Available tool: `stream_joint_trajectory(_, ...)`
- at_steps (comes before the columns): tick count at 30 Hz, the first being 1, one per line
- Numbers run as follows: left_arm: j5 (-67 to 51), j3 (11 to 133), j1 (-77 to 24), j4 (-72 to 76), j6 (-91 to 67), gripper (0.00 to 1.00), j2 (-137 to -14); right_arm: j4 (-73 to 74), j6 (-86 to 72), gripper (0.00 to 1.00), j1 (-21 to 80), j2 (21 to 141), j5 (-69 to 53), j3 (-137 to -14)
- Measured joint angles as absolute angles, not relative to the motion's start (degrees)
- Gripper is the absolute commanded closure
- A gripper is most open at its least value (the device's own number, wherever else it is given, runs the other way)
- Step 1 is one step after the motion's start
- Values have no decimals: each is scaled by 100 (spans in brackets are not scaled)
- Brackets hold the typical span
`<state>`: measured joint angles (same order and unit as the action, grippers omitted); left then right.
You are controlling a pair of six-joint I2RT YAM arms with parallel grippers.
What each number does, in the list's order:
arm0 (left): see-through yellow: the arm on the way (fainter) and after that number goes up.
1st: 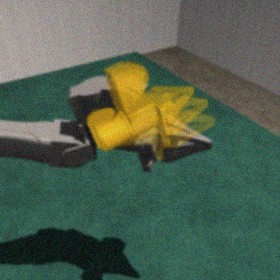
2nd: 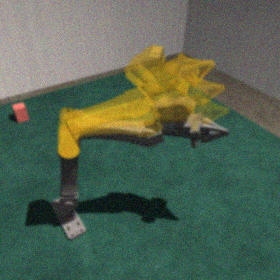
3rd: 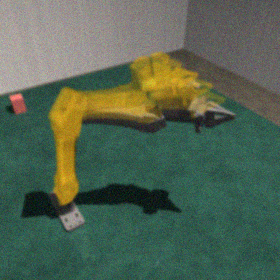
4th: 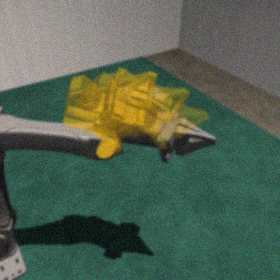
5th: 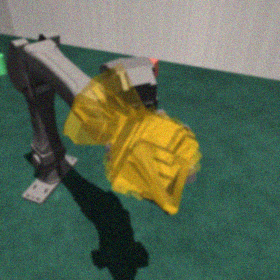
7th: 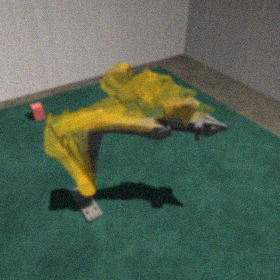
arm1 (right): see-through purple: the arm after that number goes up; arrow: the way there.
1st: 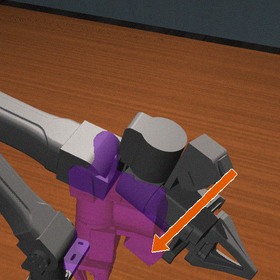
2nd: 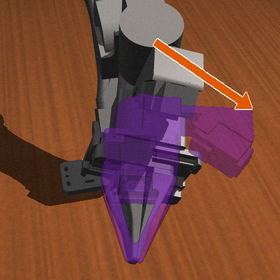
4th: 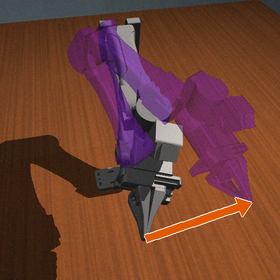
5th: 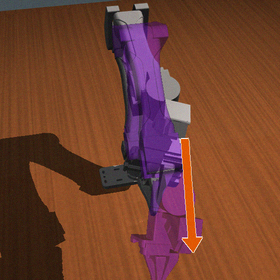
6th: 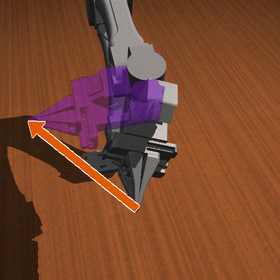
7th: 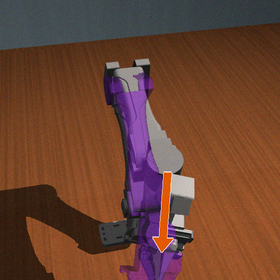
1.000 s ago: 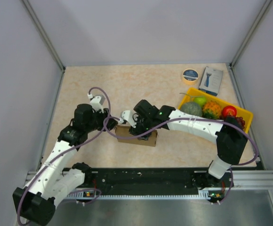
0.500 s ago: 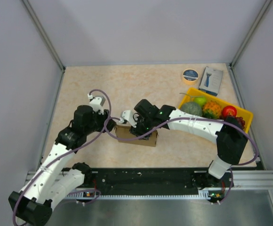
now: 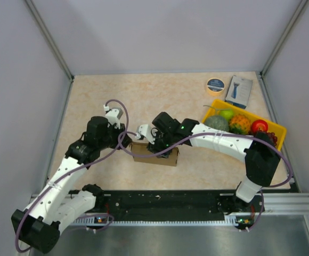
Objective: Fold the paper box
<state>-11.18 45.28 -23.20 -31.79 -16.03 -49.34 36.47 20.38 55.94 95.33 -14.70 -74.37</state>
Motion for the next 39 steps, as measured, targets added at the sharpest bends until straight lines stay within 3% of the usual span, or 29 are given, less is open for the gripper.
stream_joint_trajectory(6, -1221, 4528, -2335, -3277, -1575, 69, -4965, 3647, 2038, 59, 5594, 9533, -1470, -7437)
stream_joint_trajectory(31, -976, 4534, -2641, -3345, -1570, 80, -5107, 3651, 2040, 60, 5594, 9533, -1476, -7437)
stream_joint_trajectory(39, -904, 4536, -2668, -3343, -1579, 91, -5118, 3651, 2038, 60, 5594, 9533, -1485, -7437)
